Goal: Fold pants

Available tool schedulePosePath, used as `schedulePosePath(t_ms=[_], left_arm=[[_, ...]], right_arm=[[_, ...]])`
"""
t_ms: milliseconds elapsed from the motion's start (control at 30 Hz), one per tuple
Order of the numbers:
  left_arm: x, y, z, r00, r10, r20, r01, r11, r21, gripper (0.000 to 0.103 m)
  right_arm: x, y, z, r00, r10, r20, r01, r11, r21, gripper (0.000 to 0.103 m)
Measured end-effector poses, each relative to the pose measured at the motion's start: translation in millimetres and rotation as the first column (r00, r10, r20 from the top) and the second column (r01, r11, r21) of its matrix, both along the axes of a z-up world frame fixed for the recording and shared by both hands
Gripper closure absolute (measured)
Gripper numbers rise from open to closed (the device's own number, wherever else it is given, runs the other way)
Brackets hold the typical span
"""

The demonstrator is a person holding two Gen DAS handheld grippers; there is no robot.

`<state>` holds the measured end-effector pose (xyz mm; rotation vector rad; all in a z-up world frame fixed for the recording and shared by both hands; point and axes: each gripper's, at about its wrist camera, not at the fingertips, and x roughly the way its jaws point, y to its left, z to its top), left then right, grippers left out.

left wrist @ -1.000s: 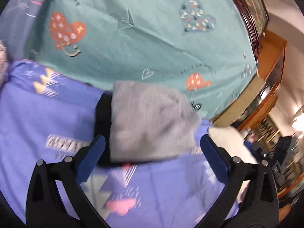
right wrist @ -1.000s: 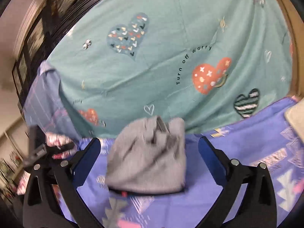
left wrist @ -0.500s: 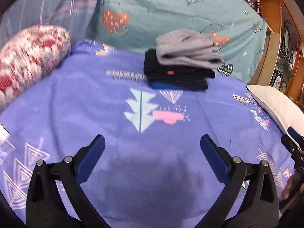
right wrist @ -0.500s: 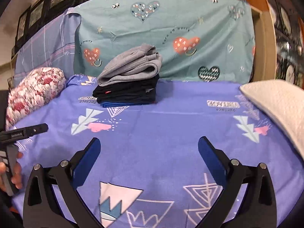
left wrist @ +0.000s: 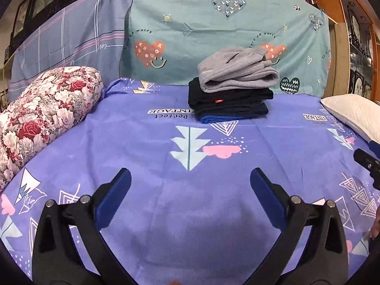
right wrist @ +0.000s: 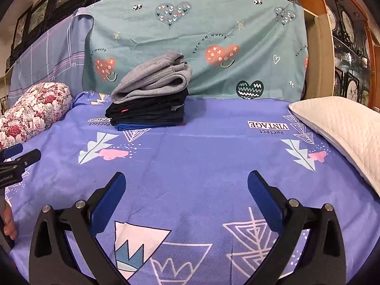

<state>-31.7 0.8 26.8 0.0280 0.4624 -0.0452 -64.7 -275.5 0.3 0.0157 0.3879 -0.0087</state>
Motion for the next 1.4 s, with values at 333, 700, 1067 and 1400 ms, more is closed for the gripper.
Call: schedulePosePath(t_ms=[333, 700, 1067, 1400], left_arm=[[7.9, 5.6, -6.0, 0.998, 0.032, -0.059, -0.032, 0.999, 0.008, 0.002], [4.5, 2.7, -3.8, 0.999, 0.022, -0.037, -0.021, 0.999, 0.025, 0.002], [9.8, -7.0, 1.8, 0.999, -0.009, 0.036, 0.007, 0.998, 0.058, 0.002], [15.4, -0.7, -1.5, 1.0, -0.008, -0.006, 0.008, 1.0, 0.018, 0.002]], right_arm=[[0.0, 1.2, -0.6, 1.0, -0.029, 0.004, 0.029, 1.0, -0.011, 0.001], [-0.6, 1.4, -0.6, 0.999, -0.033, -0.001, 0.033, 0.999, -0.015, 0.001], [-2.0, 1.5, 0.1, 0.999, -0.034, -0.005, 0.034, 0.999, -0.015, 0.001], [0.1, 2.3, 0.1, 0.999, -0.036, -0.005, 0.036, 0.999, -0.014, 0.001]])
